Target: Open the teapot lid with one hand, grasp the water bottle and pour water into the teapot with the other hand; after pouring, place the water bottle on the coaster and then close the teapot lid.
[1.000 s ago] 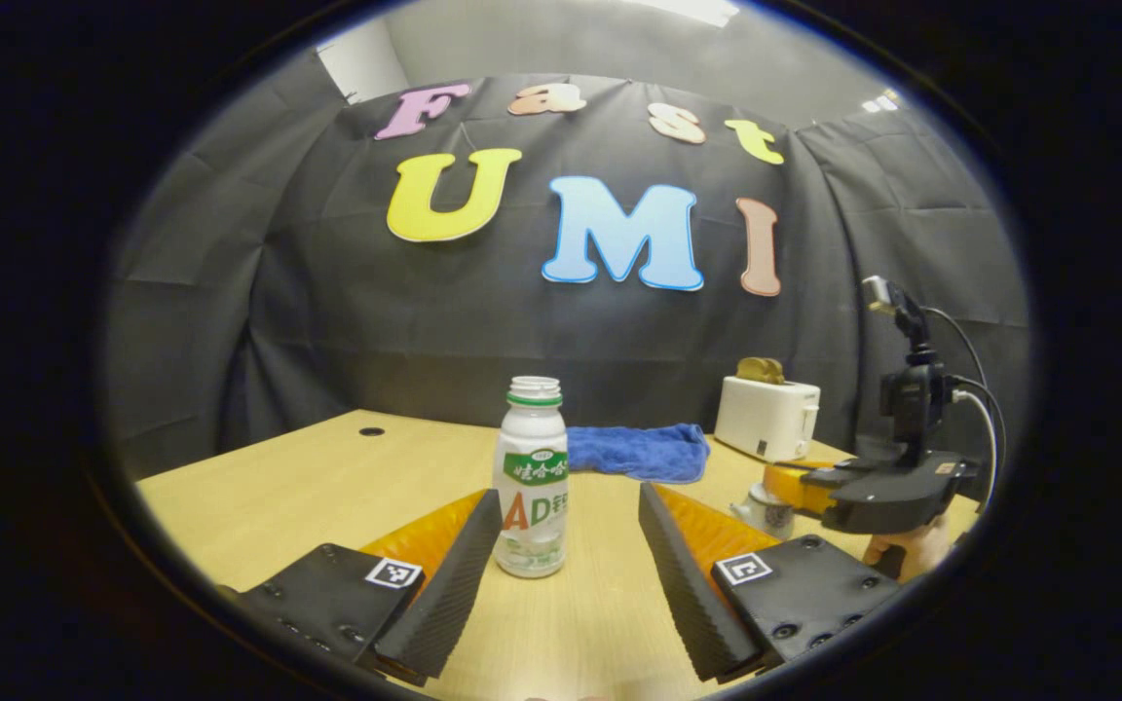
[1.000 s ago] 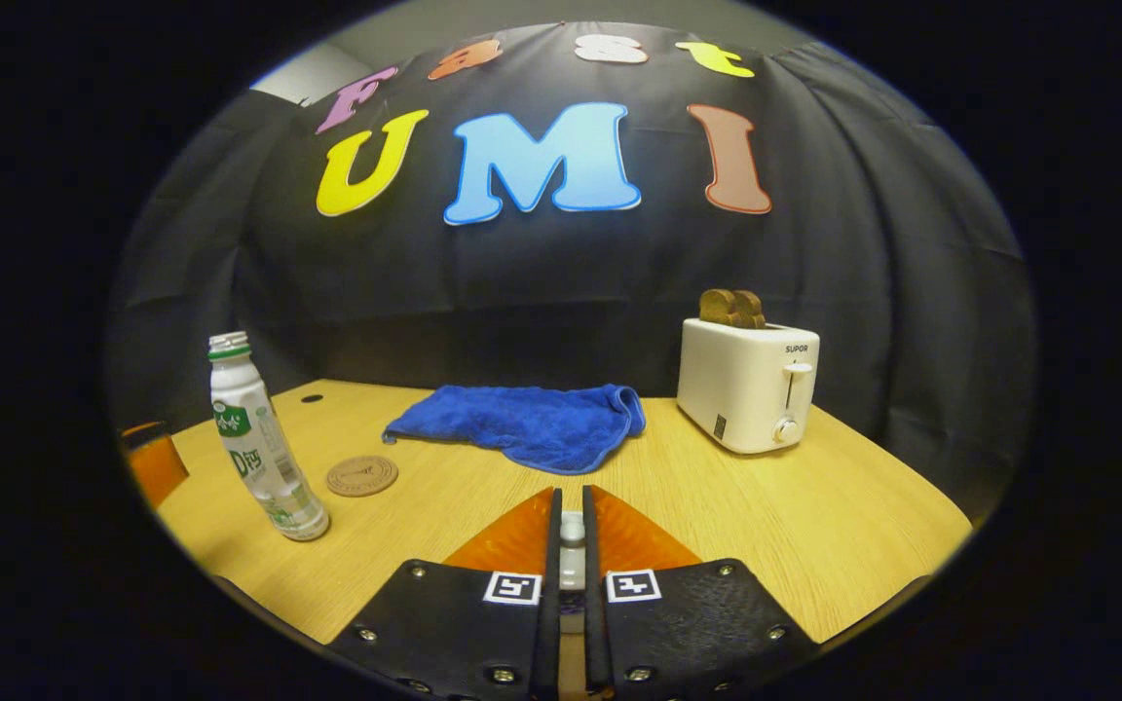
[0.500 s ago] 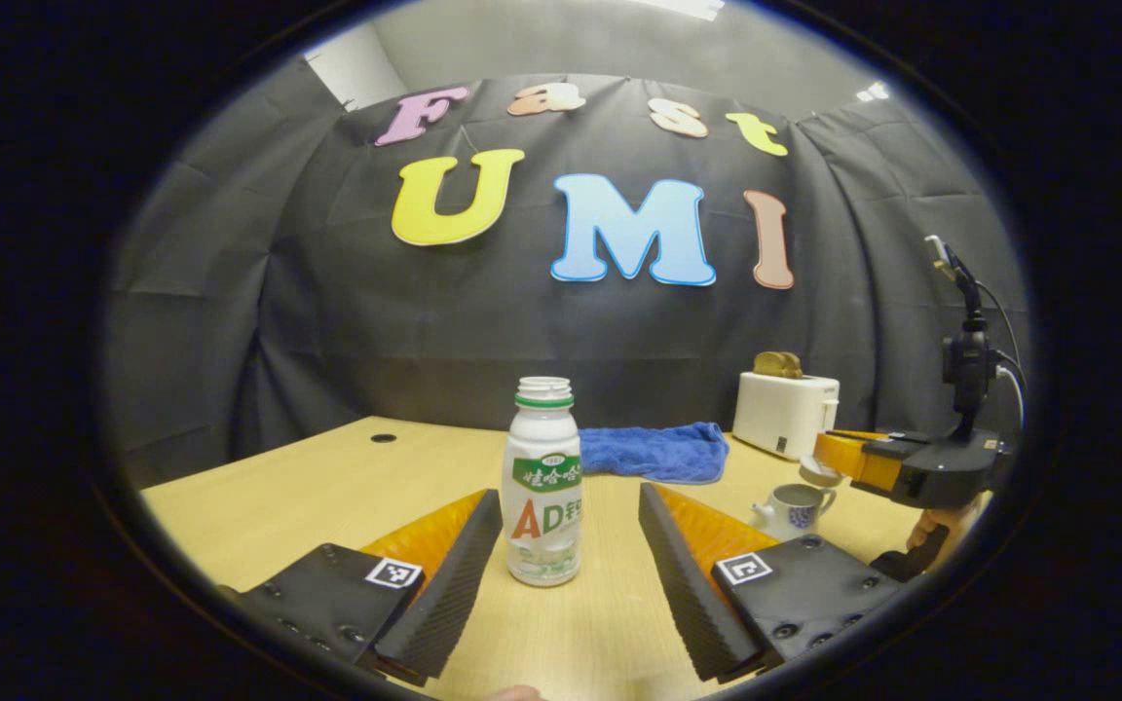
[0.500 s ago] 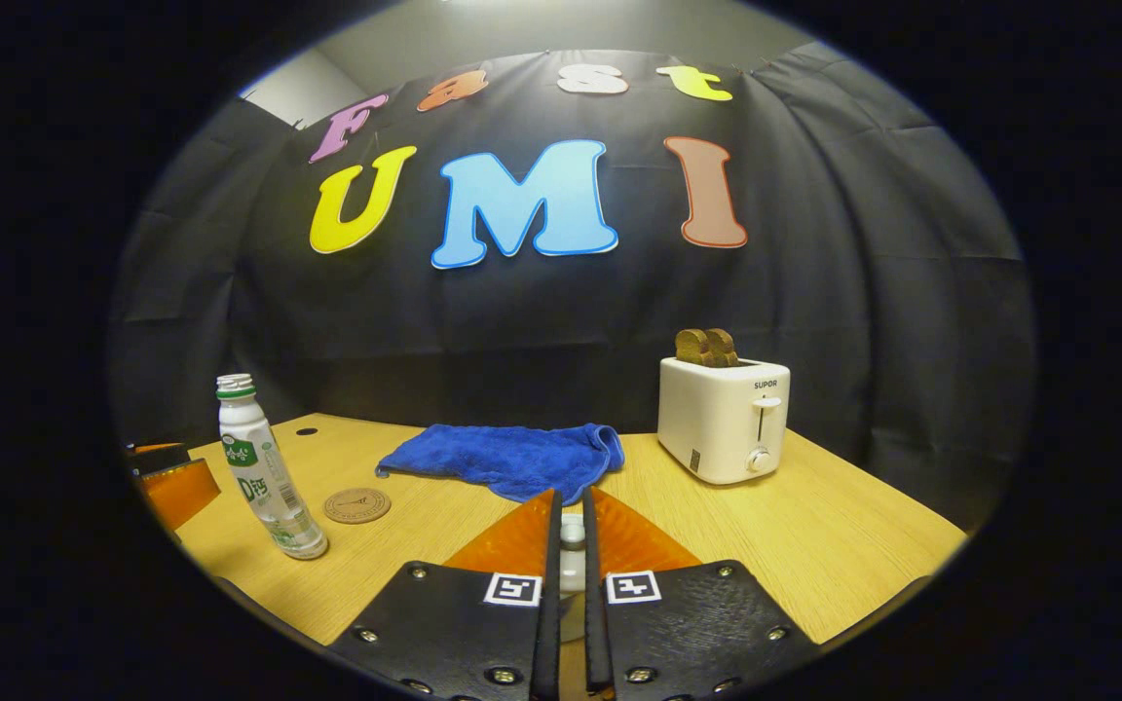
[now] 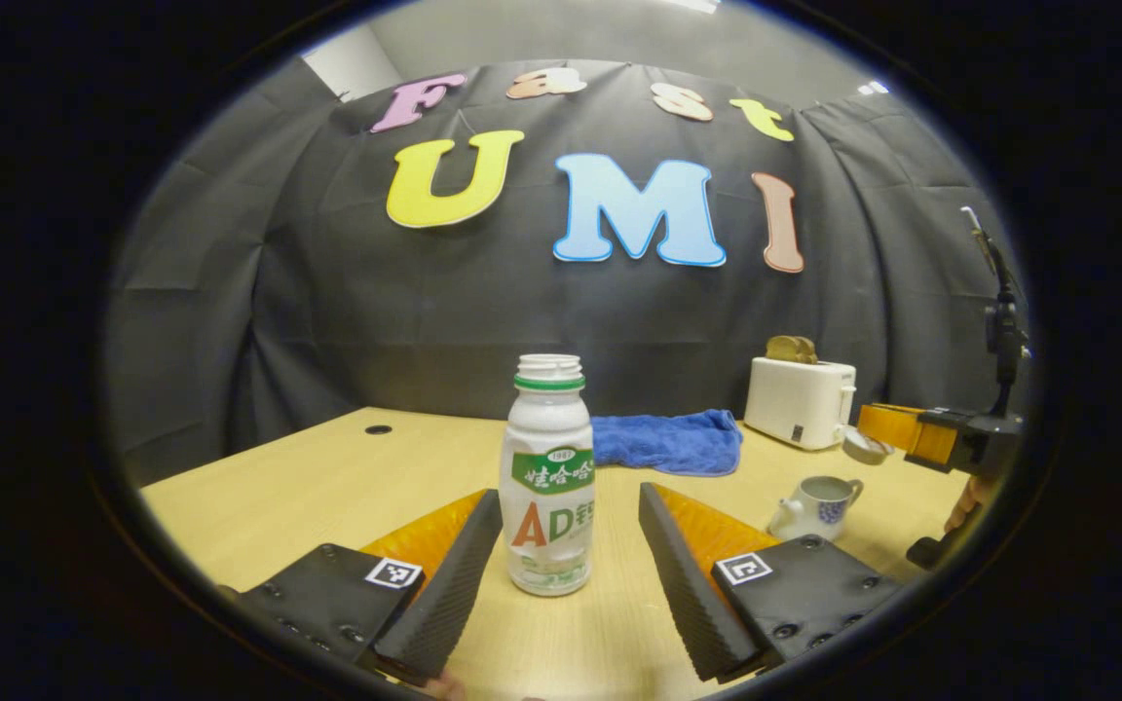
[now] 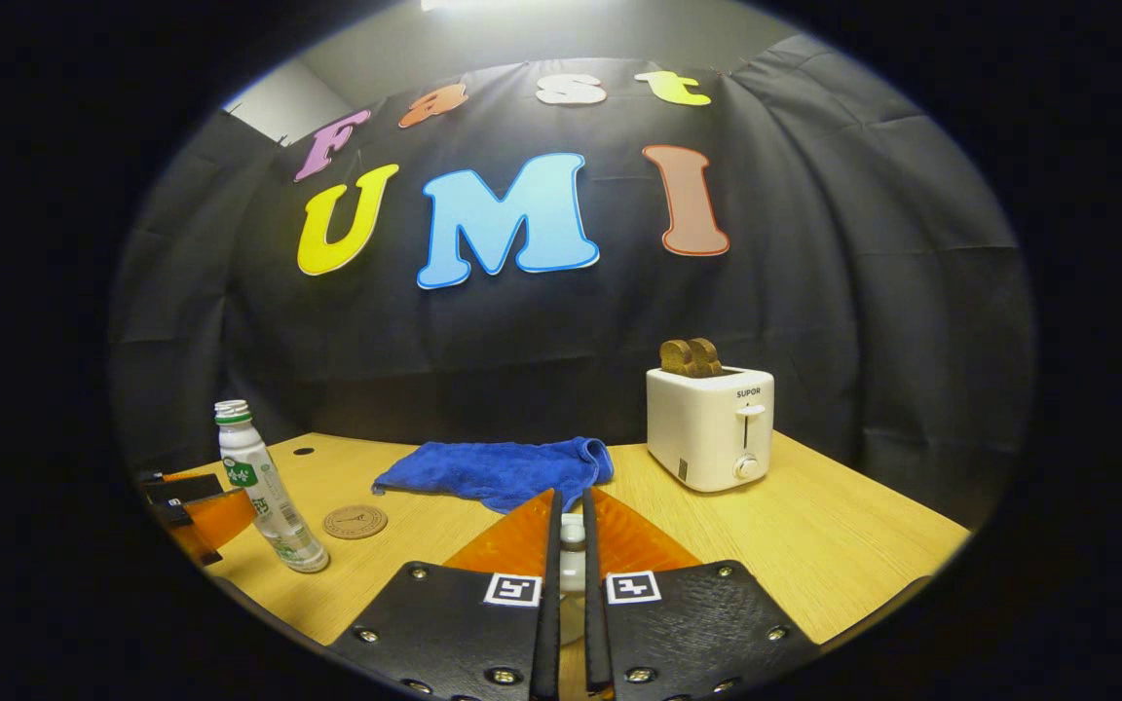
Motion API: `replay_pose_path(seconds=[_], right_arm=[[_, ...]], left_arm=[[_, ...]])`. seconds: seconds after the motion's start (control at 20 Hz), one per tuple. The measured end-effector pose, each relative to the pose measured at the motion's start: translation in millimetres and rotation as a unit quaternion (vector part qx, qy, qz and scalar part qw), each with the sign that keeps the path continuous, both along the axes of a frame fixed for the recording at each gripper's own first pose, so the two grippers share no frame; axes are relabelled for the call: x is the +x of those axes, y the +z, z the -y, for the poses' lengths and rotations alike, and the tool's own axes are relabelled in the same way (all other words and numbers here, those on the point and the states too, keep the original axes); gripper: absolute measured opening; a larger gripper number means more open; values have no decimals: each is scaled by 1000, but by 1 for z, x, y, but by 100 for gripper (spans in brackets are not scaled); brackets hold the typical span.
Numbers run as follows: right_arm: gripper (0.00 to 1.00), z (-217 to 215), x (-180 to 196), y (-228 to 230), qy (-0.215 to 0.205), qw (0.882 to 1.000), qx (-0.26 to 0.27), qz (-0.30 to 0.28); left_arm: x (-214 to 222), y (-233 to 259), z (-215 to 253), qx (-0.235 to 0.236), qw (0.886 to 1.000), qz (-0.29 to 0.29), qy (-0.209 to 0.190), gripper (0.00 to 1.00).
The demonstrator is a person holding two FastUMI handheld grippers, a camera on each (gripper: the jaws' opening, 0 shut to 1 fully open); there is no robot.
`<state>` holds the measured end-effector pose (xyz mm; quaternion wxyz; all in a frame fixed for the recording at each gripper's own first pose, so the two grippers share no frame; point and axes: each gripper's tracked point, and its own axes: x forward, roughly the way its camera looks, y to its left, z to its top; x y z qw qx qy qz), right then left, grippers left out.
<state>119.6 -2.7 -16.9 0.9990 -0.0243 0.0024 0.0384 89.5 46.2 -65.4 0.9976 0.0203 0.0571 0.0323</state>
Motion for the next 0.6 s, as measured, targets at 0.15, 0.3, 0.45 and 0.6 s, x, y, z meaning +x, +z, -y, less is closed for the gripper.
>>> replay_pose_path(seconds=[0.15,0.3,0.45,0.6], right_arm=[[10,-2,0,-1,3,1000,0,-2],[10,-3,0,-1,7,1000,1,-2],[10,-1,1,-3,6,1000,4,-4],[10,1,4,-5,4,1000,11,-8]], left_arm=[[9,1,-3,5,1000,2,2,99],[20,-3,-5,11,1000,-2,2,94],[28,-6,-8,22,1000,-10,0,94],[36,-7,-14,41,999,-13,1,94]])
